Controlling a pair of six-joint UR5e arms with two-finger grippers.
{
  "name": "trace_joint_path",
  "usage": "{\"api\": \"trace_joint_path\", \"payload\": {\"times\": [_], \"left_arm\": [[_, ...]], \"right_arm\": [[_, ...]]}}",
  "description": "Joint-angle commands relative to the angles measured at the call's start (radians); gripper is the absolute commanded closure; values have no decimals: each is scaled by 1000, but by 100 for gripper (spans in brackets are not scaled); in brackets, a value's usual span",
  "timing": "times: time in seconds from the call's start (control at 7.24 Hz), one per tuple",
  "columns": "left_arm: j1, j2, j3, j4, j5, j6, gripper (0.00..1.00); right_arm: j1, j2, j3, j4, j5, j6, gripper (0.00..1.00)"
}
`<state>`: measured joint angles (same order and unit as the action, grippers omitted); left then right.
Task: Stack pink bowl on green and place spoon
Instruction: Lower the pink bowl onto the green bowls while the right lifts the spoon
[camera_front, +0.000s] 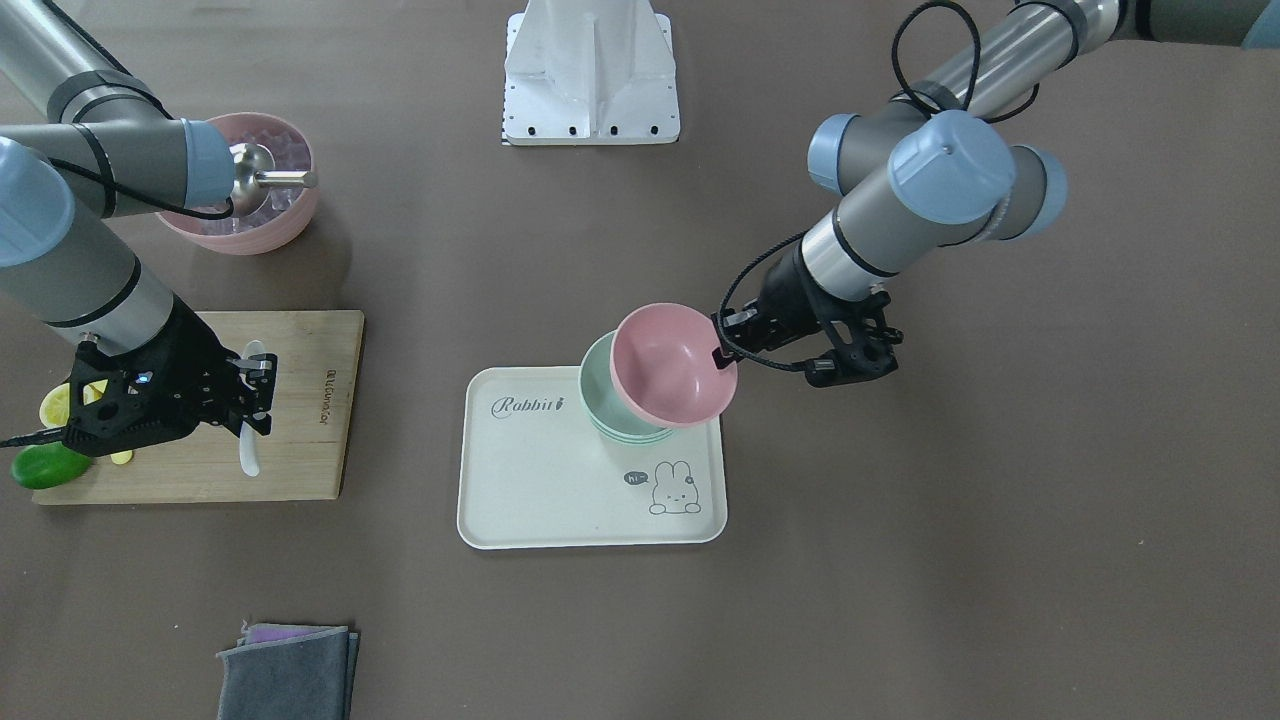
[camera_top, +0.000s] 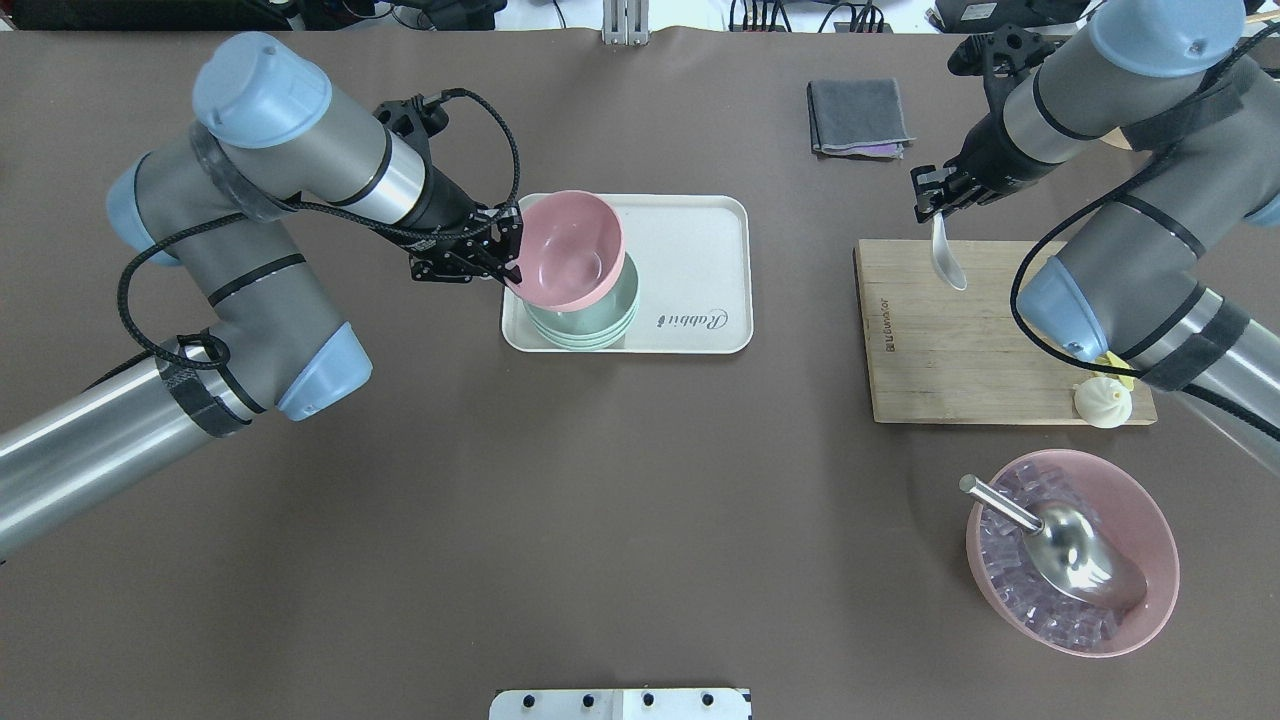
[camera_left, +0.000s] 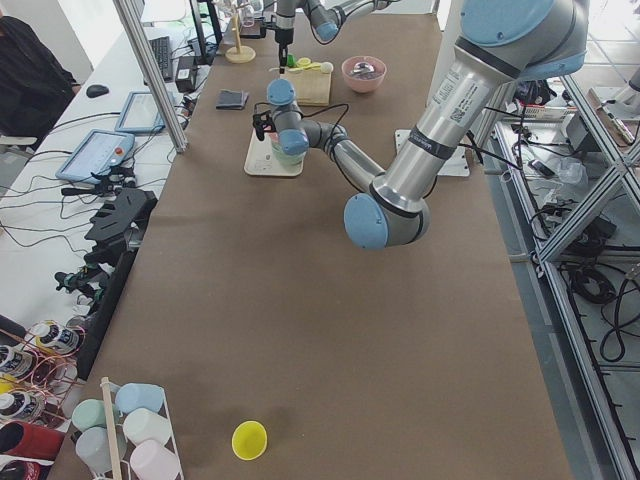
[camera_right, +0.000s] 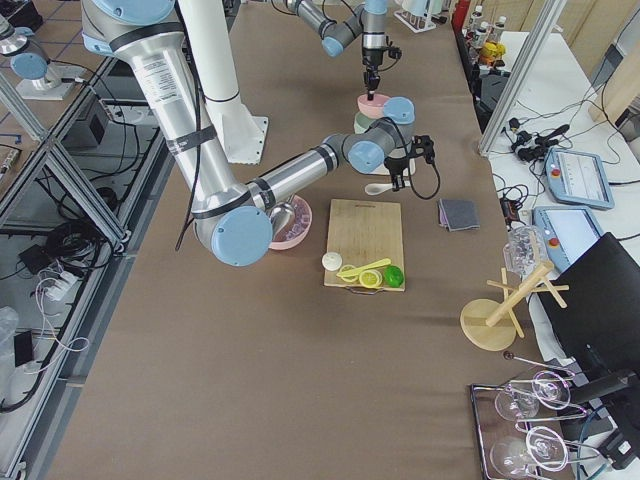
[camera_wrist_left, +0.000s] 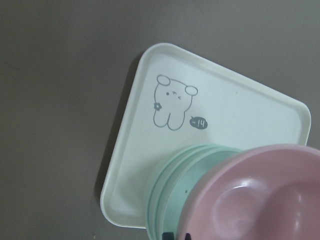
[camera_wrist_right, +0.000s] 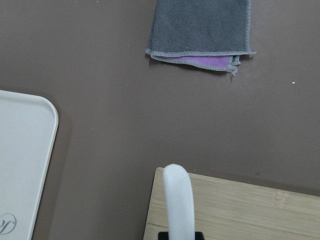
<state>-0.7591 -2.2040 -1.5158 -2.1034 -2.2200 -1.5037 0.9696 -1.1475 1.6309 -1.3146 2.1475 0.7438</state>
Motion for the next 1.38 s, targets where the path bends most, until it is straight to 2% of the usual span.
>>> {"api": "trace_joint_path", "payload": {"times": [0.0, 0.41, 0.55, 0.69, 0.83, 1.11, 1.24], "left_arm": [[15, -5, 8, -1, 5, -3, 100], [17, -6, 28, -13, 6, 2, 100], [15, -6, 42, -59, 38, -3, 86], [17, -6, 77, -107, 49, -1, 39], [15, -5, 88, -139, 54, 0, 2], [6, -3, 83, -141, 54, 7, 1], [-43, -2, 77, -133, 30, 8, 1]], "right_arm": [[0, 3, 0, 0, 0, 0, 100], [0, 6, 0, 1, 0, 0, 100], [0, 6, 0, 1, 0, 0, 100], [-2, 6, -2, 1, 0, 0, 100], [-3, 12, 0, 3, 0, 55, 100], [-14, 43, 4, 8, 17, 114, 100], [-23, 81, 4, 9, 35, 184, 100]]}}
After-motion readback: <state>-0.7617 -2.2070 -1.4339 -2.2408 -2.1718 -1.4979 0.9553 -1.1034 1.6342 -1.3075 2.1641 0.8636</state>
